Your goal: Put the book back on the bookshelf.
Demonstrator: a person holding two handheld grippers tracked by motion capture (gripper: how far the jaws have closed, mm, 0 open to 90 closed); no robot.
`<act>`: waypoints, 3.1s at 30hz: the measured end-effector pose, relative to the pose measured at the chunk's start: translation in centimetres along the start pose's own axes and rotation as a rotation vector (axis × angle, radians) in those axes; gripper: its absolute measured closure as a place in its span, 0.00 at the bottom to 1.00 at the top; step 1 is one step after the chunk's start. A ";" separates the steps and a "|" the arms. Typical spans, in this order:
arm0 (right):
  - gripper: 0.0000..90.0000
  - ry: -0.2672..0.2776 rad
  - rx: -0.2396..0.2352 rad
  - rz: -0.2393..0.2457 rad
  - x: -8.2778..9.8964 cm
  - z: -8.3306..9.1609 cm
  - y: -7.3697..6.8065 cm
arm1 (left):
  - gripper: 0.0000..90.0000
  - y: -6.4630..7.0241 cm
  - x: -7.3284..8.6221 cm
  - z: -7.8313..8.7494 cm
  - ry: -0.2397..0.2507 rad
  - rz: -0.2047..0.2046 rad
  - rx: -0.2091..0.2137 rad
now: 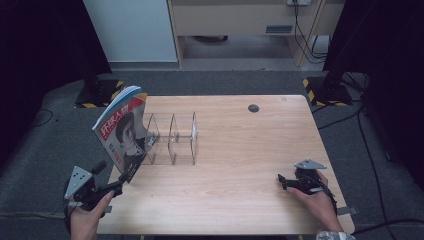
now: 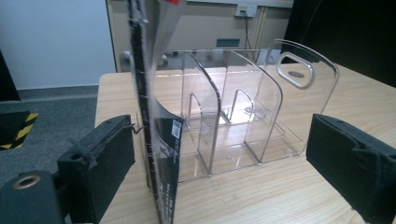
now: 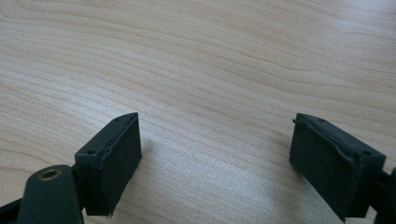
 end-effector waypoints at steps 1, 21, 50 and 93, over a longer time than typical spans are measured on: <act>0.19 0.000 0.000 0.000 0.0 0.0 0.0 | 0.08 0.2 0.0 -0.1 -0.003 -0.003 0.004; 0.19 0.000 -0.001 -0.001 0.0 0.0 0.0 | 0.09 3.2 0.5 -2.5 -0.072 -0.074 0.091; 0.19 -0.001 -0.002 -0.001 0.0 0.0 0.0 | 0.06 6.2 0.3 -6.3 -0.135 -0.119 0.184; 0.17 0.003 0.001 0.005 0.0 0.0 -0.1 | 0.05 15.0 -0.5 -11.7 -0.179 -0.221 0.376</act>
Point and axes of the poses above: each handheld gripper's, and its own axes: z roughly backward along the jaws, x roughly out of its underside, y roughly to its right, the point moved 9 cm from there along -z, roughly forward along the jaws, and after that the axes turned 11 degrees about -z, right-handed, at the moved point
